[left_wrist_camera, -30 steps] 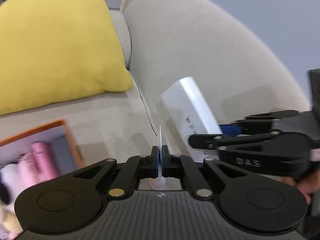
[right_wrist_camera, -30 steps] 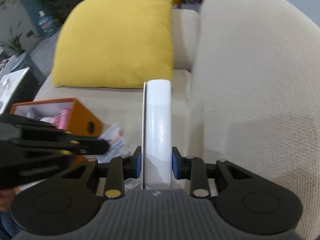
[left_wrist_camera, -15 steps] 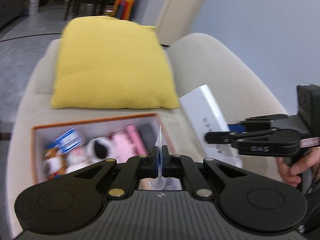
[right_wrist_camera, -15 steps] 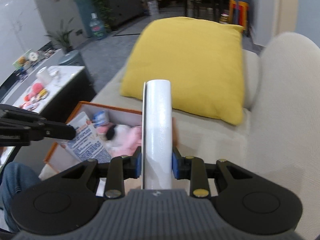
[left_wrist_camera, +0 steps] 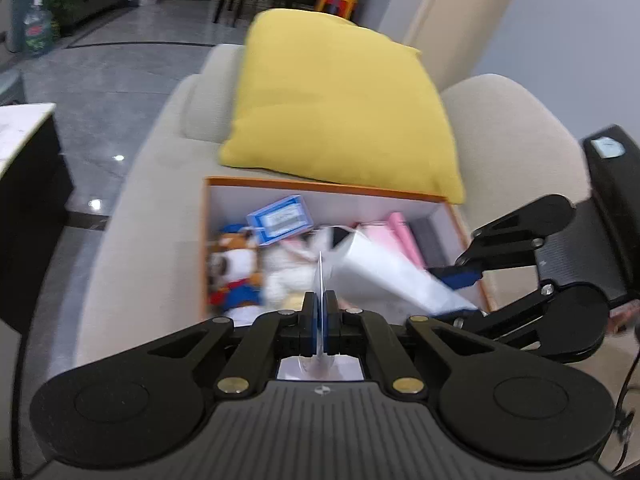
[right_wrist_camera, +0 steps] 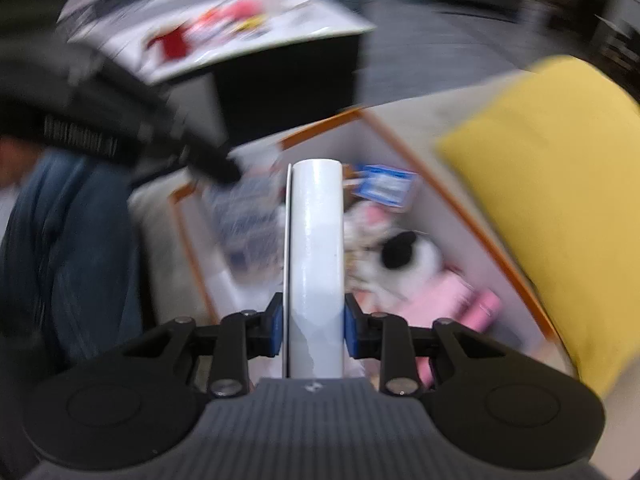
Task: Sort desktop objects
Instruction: 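Carry the tube and the white package over the orange box with both grippers, then lower the white package and tube into the orange box and open both grippers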
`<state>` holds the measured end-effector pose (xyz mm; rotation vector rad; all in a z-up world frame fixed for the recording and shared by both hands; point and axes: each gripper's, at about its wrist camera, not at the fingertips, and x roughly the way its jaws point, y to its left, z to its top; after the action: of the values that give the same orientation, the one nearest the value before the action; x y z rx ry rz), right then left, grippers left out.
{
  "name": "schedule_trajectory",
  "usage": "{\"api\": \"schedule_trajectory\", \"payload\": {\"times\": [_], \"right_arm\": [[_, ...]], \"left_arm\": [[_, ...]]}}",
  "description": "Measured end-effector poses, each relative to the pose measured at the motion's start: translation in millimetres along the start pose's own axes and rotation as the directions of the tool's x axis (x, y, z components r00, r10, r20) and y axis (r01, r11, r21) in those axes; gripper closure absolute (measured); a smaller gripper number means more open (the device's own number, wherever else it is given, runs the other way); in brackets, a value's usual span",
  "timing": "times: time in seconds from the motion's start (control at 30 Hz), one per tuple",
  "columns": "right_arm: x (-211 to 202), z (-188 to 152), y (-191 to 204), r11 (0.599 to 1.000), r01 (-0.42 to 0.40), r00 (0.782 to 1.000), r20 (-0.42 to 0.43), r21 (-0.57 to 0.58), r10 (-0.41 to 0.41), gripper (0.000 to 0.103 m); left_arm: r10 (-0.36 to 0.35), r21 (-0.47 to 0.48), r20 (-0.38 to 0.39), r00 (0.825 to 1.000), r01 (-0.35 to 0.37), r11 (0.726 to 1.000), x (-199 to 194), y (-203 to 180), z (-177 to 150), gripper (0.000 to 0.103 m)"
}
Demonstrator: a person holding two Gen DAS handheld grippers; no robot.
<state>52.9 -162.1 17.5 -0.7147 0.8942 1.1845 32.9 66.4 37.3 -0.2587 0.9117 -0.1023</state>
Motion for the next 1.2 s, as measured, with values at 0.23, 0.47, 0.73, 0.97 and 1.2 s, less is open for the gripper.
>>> {"api": "schedule_trajectory", "payload": {"times": [0.23, 0.47, 0.73, 0.97, 1.2], "right_arm": [[68.3, 20.0, 2.3, 0.962, -0.171, 0.963, -0.241, -0.211, 0.119, 0.072], [111.2, 24.3, 1.9, 0.906, -0.359, 0.897, -0.352, -0.226, 0.268, 0.072], [142.3, 25.1, -17.6, 0.876, -0.471, 0.845, -0.339, -0.105, 0.414, 0.072], [150.8, 18.7, -27.9, 0.877, -0.478, 0.835, -0.337, -0.052, 0.436, 0.064], [142.1, 18.8, -28.1, 0.921, -0.376, 0.886, -0.330, -0.099, 0.326, 0.065]], "left_arm": [[0.073, -0.008, -0.034, 0.997, -0.073, 0.997, 0.1, 22.9, -7.6, 0.101], [0.152, 0.069, -0.049, 0.987, -0.149, 0.986, 13.5, 23.1, -15.8, 0.101], [0.193, 0.102, -0.070, 0.979, -0.185, 0.977, 26.9, 25.0, -22.9, 0.101], [0.201, 0.092, -0.084, 0.976, -0.193, 0.977, 33.7, 32.8, -24.9, 0.101], [0.197, 0.081, -0.091, 0.976, -0.190, 0.979, 37.6, 33.4, -26.8, 0.101]]}}
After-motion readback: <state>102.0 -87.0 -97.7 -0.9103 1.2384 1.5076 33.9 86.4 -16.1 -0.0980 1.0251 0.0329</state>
